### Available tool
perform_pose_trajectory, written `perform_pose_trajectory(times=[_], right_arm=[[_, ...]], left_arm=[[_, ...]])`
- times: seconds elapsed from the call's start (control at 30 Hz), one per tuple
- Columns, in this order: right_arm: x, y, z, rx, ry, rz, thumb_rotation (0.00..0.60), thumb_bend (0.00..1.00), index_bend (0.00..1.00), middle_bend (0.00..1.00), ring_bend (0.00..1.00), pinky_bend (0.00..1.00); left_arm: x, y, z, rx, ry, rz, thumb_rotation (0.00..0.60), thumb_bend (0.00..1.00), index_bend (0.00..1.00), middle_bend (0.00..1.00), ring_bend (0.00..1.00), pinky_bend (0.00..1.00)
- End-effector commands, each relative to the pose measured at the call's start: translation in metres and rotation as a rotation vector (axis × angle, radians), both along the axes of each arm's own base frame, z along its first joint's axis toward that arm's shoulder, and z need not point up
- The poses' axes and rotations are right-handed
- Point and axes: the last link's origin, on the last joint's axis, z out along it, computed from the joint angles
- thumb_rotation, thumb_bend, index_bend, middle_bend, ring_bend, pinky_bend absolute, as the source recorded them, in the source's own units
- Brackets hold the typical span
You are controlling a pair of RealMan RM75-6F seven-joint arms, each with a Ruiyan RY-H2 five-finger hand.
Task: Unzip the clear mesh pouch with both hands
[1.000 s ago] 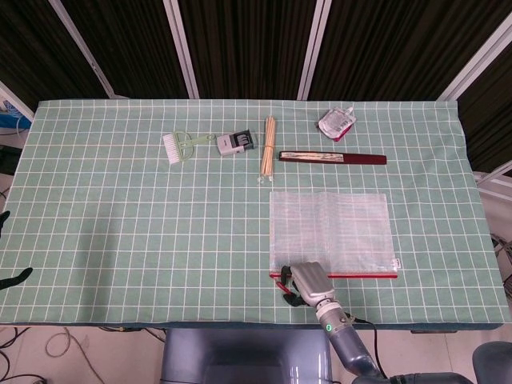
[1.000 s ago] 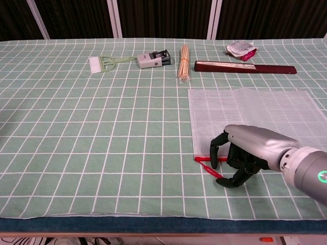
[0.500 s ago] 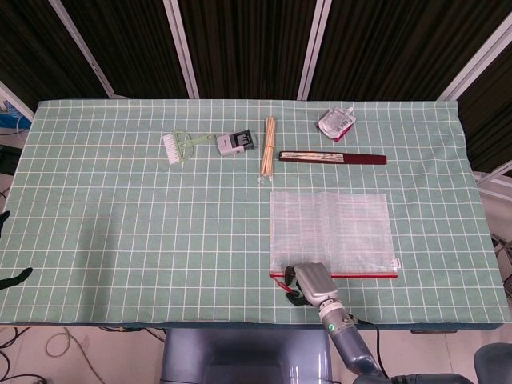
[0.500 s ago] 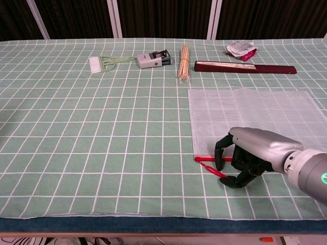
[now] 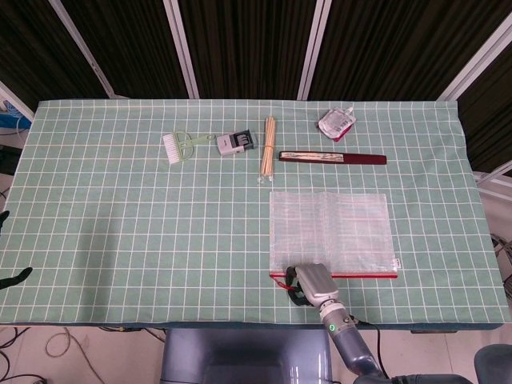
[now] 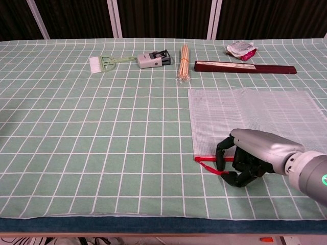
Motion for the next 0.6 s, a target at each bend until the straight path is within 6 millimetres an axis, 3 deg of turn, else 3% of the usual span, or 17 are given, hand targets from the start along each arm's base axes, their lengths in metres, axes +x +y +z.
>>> perform_pose_trajectory(times=[0.03, 0.6], right_arm=[[-0.0003, 0.0002, 0.0000, 0.001, 0.000, 0.000, 0.600, 0.51, 0.54, 1.00, 1.00, 0.98], [0.0006, -0.0009, 0.0053, -0.018, -0.029, 0.003, 0.600, 0.53, 0.61, 1.00, 1.00, 0.98]], left_arm=[[-0.0001, -0.0001, 0.0001, 0.000, 0.000, 0.000, 0.600, 0.00, 0.00, 0.00, 0.00, 0.00], [-0.0001, -0.0001, 0.0002, 0.005, 0.008, 0.001, 0.600, 0.00, 0.00, 0.00, 0.00, 0.00]])
